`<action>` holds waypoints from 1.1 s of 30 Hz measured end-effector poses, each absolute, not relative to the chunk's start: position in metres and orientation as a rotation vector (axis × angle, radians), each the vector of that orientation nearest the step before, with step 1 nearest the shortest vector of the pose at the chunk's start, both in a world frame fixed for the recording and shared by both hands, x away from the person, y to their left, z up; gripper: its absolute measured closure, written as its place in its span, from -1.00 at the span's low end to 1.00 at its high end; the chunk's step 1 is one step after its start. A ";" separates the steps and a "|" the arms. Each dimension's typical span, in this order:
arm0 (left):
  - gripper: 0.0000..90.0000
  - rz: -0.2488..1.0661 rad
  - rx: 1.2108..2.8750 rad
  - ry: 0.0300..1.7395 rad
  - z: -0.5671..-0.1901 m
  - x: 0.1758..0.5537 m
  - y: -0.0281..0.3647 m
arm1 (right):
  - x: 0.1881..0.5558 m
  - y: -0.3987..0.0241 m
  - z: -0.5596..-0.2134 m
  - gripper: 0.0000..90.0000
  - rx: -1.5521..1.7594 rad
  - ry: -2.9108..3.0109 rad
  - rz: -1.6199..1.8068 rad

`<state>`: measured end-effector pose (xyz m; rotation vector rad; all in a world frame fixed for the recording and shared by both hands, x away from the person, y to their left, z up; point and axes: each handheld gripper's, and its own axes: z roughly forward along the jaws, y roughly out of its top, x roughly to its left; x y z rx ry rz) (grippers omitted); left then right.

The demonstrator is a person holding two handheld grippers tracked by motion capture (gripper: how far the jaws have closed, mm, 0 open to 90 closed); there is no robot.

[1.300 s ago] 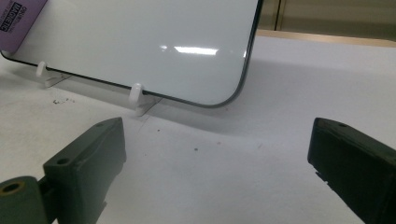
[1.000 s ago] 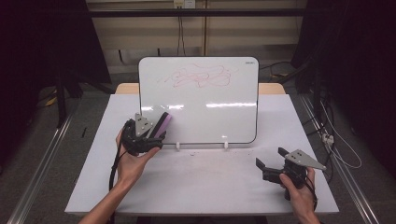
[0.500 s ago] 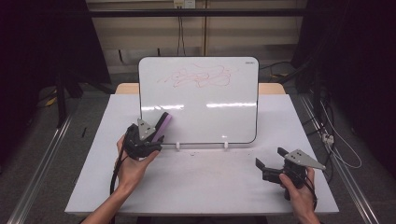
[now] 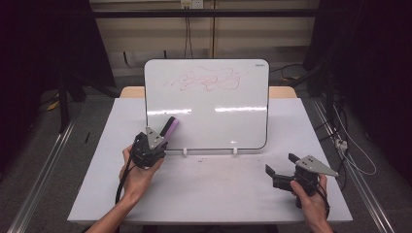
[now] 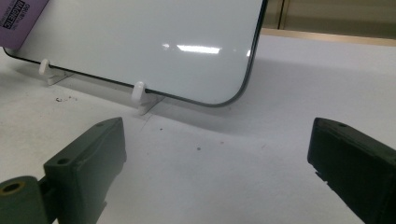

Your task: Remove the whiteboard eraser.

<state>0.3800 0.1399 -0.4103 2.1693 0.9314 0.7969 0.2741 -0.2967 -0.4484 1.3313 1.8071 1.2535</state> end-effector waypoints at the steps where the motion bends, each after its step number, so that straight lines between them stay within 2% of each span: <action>1: 0.35 0.796 2.176 0.931 -0.410 0.380 0.141 | 0.274 -0.297 -0.449 -0.89 1.332 1.807 1.253; 14: 0.41 0.803 2.168 0.923 -0.409 0.379 0.141 | 0.275 -0.297 -0.448 -0.89 1.338 1.806 1.252; 33: 0.42 0.779 2.049 0.886 -0.397 0.370 0.147 | 0.276 -0.295 -0.449 -0.89 1.339 1.819 1.260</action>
